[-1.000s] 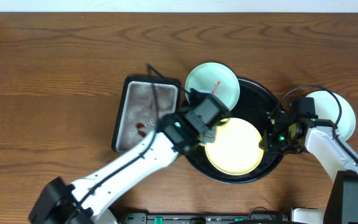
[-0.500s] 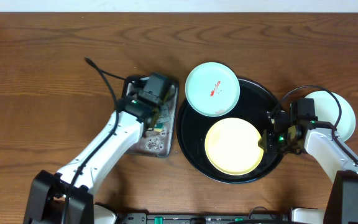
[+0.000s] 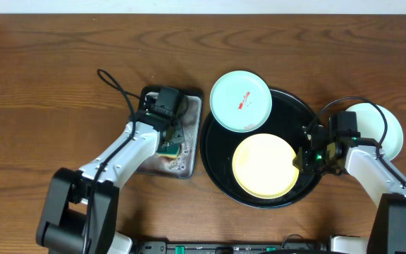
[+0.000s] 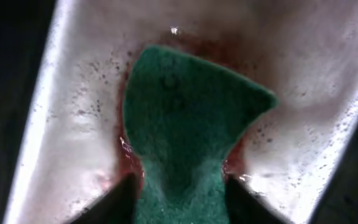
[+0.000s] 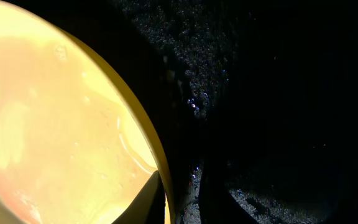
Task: Clean dirty plates on tray and stack at the side
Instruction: 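Return the sponge to the grey tray with the left gripper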
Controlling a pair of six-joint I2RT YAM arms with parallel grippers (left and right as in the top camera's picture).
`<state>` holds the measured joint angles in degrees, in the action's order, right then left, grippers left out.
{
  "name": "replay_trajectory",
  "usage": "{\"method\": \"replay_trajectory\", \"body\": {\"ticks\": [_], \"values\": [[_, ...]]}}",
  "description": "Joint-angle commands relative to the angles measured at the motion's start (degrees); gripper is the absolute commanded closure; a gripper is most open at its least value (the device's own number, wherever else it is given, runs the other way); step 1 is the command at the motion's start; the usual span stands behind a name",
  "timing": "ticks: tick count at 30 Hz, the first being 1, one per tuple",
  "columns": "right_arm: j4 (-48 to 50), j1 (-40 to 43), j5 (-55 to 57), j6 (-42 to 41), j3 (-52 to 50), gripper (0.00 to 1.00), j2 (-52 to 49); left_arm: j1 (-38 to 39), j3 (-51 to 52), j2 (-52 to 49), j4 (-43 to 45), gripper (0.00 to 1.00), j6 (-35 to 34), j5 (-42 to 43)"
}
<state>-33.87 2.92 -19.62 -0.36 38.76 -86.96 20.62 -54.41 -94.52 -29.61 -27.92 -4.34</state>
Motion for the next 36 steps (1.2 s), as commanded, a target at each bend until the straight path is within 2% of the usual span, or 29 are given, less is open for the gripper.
{"method": "replay_trajectory", "body": {"ticks": [1,4,7,13,17,18,19,20,28,29,30,31,32,35,36], "values": [[0.3,0.0,-0.5,0.0,-0.9,0.82,-0.1,-0.3,0.5,-0.5,-0.3,0.39,1.6,0.0],[0.3,0.0,-0.5,0.0,-0.9,0.82,-0.1,-0.3,0.5,-0.5,-1.5,0.32,2.4,-0.2],[0.3,0.0,-0.5,0.0,-0.9,0.82,-0.1,-0.3,1.0,-0.6,-3.5,0.29,2.2,0.8],[0.3,0.0,-0.5,0.0,-0.9,0.82,-0.1,-0.3,5.3,-0.6,-0.1,0.28,2.2,2.3],[0.3,0.0,-0.5,0.0,-0.9,0.82,-0.1,-0.3,7.1,-0.6,1.4,0.41,2.2,4.2],[0.3,0.0,-0.5,0.0,-0.9,0.82,-0.1,-0.3,7.3,-0.6,1.5,0.53,2.2,4.4],[0.3,0.0,-0.5,0.0,-0.9,0.82,-0.1,-0.3,7.3,-0.6,1.4,0.79,2.3,4.7],[0.3,0.0,-0.5,0.0,-0.9,0.82,-0.1,-0.3,7.3,-0.6,1.4,0.92,2.2,4.7],[0.3,0.0,-0.5,0.0,-0.9,0.82,-0.1,-0.3,5.1,0.5,0.2,0.93,4.9,4.8],[0.3,0.0,-0.5,0.0,-0.9,0.82,-0.1,-0.3,4.5,1.0,0.0,0.83,5.7,4.8],[0.3,0.0,-0.5,0.0,-0.9,0.82,-0.1,-0.3,4.0,1.5,0.0,0.57,6.3,4.8],[0.3,0.0,-0.5,0.0,-0.9,0.82,-0.1,-0.3,3.8,1.8,0.2,0.47,6.5,4.8],[0.3,0.0,-0.5,0.0,-0.9,0.82,-0.1,-0.3,3.5,2.2,0.5,0.41,6.8,4.8],[0.3,0.0,-0.5,0.0,-0.9,0.82,-0.1,-0.3,3.4,2.6,2.9,0.36,6.9,3.8],[0.3,0.0,-0.5,0.0,-0.9,0.82,-0.1,-0.3,3.4,2.5,3.8,0.31,6.9,2.1]]}}
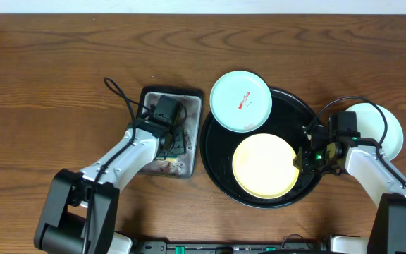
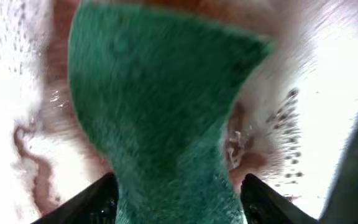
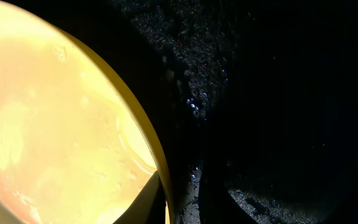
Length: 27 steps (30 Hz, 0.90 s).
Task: Clean dirty plates on tray and stack at the side
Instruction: 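Return the sponge to the grey tray with the left gripper, then lift the yellow plate with the right gripper and stack it right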
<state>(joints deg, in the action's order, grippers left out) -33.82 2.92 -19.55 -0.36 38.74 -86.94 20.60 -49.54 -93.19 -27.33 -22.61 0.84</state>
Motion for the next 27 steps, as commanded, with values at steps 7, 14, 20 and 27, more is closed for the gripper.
{"method": "replay_trajectory", "body": {"ticks": [7,14,20,27], "values": [[0.3,0.0,-0.6,0.0,-0.9,0.82,-0.1,-0.3,-1.4,-0.9,5.4,0.28,1.5,-9.1],[0.4,0.0,-0.6,0.0,-0.9,0.82,-0.1,-0.3,-1.4,-4.2,7.7,0.34,0.9,-8.9],[0.3,0.0,-0.6,0.0,-0.9,0.83,-0.1,-0.3,-1.4,-5.1,8.4,0.93,1.0,-8.8],[0.4,0.0,-0.6,0.0,-0.9,0.83,-0.1,-0.3,-1.4,-0.3,8.1,0.91,1.6,-8.8]]}}
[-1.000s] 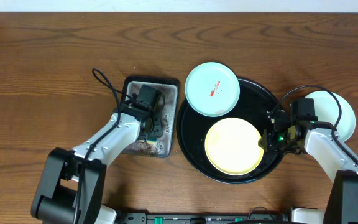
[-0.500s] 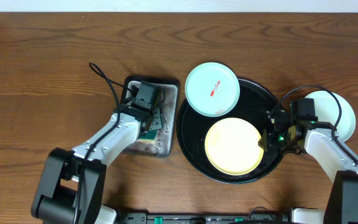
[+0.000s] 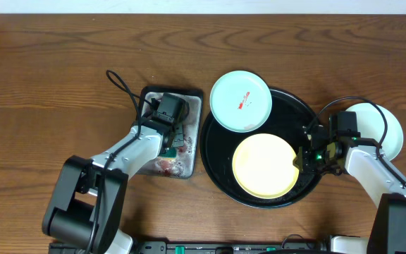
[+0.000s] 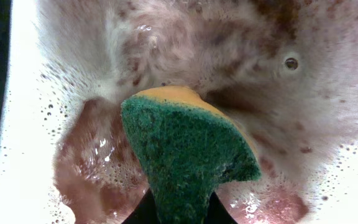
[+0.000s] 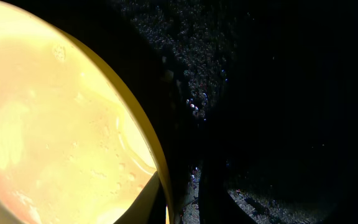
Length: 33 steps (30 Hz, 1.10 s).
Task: Clean dirty plates on tray and stack at the side
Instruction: 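Lift the yellow plate with the right gripper and stack it right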
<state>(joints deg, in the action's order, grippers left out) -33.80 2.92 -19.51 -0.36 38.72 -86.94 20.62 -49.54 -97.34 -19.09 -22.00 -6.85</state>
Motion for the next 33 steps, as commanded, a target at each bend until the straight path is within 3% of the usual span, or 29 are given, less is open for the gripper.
{"method": "replay_trajectory", "body": {"ticks": [1,2,5,8,20,33], "values": [[0.3,0.0,-0.6,0.0,-0.9,0.83,-0.1,-0.3,-1.4,4.8,-0.5,0.66,1.0,-1.1],[0.4,0.0,-0.6,0.0,-0.9,0.84,-0.1,-0.3,-1.4,6.2,-1.3,0.44,1.0,-1.1],[0.9,0.0,-0.6,0.0,-0.9,0.91,-0.1,-0.3,-1.4,9.8,-4.2,0.2,1.0,0.5],[1.9,0.0,-0.7,0.0,-0.9,0.99,-0.1,-0.3,-1.4,13.4,-8.9,0.18,0.9,4.0],[0.6,0.0,-2.4,1.0,0.0,0.99,2.0,-0.3,-1.3,14.9,-18.9,0.18,0.3,9.0],[-3.1,-2.4,13.6,-0.1,2.9,0.99,22.9,-0.3,-1.3,14.9,-19.1,0.18,0.3,9.0]]}}
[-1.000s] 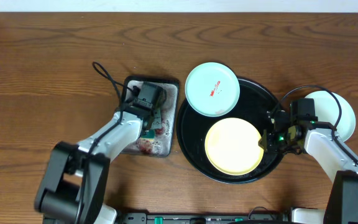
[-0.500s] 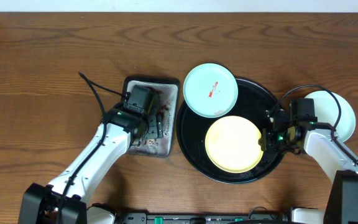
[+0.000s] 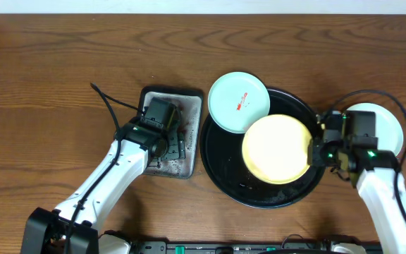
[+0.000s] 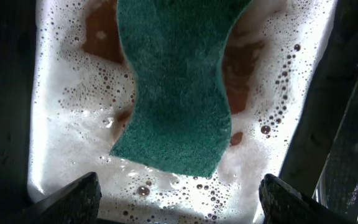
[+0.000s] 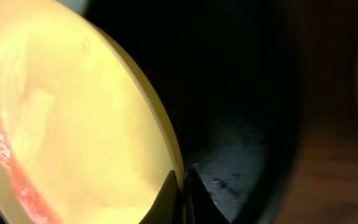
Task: Clean dirty plates on tray and stack at the side
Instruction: 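Lift the yellow plate with the right gripper and stack it right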
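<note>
A yellow plate (image 3: pixel 277 148) with a red smear (image 5: pixel 17 186) hangs tilted over the black round tray (image 3: pixel 259 194). My right gripper (image 3: pixel 318 152) is shut on the plate's right rim (image 5: pixel 166 134), its fingertips (image 5: pixel 169 190) pinching the edge. A pale blue plate (image 3: pixel 240 102) with a red stain rests on the tray's far left rim. The green sponge (image 4: pixel 179 81) lies loose in the foamy wash tray (image 3: pixel 189 99). My left gripper (image 4: pixel 178 190) is open just above it, with nothing between its fingers (image 4: pixel 67 199).
A white plate (image 3: pixel 386 123) sits on the table to the right of the black tray, partly behind my right arm. The wash tray holds reddish, foamy water (image 4: pixel 73 124). Wooden table (image 3: pixel 48 70) surrounds everything.
My left gripper has let go of the sponge, which now lies flat in the foam. My right gripper has raised the yellow plate and moved it toward the tray's upper right.
My left gripper held the sponge in the soapy tray at all three earlier moments, each time in a different spot and pose. The right gripper meanwhile stayed shut on the yellow plate lying in the black tray. Now the sponge is released and the plate is raised.
</note>
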Controlling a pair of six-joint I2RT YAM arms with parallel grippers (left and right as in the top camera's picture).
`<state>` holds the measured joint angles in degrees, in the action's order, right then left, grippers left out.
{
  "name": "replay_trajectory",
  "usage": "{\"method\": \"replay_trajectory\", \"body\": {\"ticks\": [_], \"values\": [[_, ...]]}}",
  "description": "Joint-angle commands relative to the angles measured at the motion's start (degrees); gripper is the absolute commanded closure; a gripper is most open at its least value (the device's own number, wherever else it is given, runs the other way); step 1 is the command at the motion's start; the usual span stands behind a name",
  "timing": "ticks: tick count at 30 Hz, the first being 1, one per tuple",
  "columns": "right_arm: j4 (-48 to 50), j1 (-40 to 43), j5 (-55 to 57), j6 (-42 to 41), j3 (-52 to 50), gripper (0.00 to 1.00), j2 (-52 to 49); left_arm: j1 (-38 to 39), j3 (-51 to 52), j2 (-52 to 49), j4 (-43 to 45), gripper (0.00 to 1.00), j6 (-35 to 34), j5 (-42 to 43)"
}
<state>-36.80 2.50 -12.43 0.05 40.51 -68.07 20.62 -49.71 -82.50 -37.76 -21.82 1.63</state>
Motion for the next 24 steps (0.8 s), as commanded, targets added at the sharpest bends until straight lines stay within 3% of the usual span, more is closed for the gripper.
{"method": "replay_trajectory", "body": {"ticks": [1,7,16,24], "values": [[-0.1,-3.0,8.5,-1.1,1.1,0.99,5.5,-0.3,-1.1,0.0,-0.4,0.18,0.1,0.6],[-0.1,-12.3,24.5,-2.8,1.1,0.99,11.7,-0.3,-1.1,0.0,-0.2,0.18,0.2,0.5],[1.5,-28.0,47.7,-2.7,1.1,0.99,12.2,-0.3,-1.1,0.0,-0.1,0.17,0.2,0.5],[8.9,-40.1,65.4,10.0,1.2,0.99,12.0,-0.3,-1.1,0.0,0.5,0.17,0.2,0.5]]}}
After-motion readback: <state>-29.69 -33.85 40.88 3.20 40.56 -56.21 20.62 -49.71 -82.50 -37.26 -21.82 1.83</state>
